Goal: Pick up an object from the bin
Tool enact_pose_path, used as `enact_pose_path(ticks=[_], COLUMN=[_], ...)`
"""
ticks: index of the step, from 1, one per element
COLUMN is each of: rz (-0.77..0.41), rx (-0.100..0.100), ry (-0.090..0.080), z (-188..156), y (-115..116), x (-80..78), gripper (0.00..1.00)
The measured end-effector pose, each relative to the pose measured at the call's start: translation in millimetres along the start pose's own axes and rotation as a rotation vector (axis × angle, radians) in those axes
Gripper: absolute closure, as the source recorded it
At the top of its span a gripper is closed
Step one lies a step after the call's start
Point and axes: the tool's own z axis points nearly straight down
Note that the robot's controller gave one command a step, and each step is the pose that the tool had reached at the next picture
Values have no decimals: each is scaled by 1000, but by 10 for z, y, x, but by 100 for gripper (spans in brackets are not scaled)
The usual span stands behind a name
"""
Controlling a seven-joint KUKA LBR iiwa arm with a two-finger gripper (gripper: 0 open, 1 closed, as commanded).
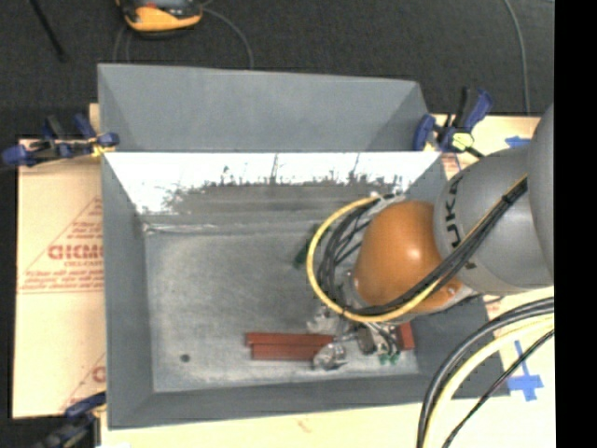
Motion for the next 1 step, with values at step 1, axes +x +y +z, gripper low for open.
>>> enact_pose_path(ticks=[1], rz=[-96], rx=[3], ry=[-3], z=[-1649], y=[-157], x=[-368], gripper=[100])
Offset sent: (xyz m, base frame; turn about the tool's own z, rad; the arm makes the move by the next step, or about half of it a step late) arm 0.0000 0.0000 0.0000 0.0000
